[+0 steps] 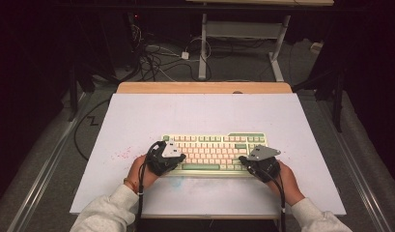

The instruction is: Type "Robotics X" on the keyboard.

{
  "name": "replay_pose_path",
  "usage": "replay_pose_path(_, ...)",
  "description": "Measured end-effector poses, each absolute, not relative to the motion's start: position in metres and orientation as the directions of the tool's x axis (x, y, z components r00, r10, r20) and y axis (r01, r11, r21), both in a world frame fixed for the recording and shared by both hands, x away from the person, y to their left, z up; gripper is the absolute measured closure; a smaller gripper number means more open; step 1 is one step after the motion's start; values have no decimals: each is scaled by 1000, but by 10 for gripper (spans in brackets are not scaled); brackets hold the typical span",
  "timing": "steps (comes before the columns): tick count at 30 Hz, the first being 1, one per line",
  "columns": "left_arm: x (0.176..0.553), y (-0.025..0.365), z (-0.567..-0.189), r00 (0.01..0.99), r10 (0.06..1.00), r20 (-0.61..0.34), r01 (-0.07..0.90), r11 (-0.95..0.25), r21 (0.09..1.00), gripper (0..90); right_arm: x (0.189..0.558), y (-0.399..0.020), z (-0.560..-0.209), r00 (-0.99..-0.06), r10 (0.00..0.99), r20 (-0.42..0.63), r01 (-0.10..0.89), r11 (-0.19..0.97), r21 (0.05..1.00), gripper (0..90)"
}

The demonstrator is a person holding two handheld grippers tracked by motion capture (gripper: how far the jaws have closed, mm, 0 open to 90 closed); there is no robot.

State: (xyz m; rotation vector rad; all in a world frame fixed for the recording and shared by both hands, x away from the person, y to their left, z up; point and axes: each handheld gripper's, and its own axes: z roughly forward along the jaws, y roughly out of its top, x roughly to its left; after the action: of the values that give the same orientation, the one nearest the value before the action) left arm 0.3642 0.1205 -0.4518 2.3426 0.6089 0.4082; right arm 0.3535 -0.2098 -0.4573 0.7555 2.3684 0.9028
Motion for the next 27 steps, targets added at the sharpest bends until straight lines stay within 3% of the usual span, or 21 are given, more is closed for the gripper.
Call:
replay_pose_path(11, 365, 116, -455, 847, 511, 145, 310, -697, 646, 871, 353, -210, -458, -724, 644, -247, 315, 628, 712, 900)
replay_pose_path(19, 362, 119, -447, 832, 530, 163, 285, -661, 694, 868, 351, -212, -452, -730, 643, -234, 304, 611, 731, 900)
replay_pose_path(27, 359, 123, -441, 813, 545, 206, 247, -643, 725, 760, 345, -212, -442, -723, 647, -244, 263, 584, 768, 819)
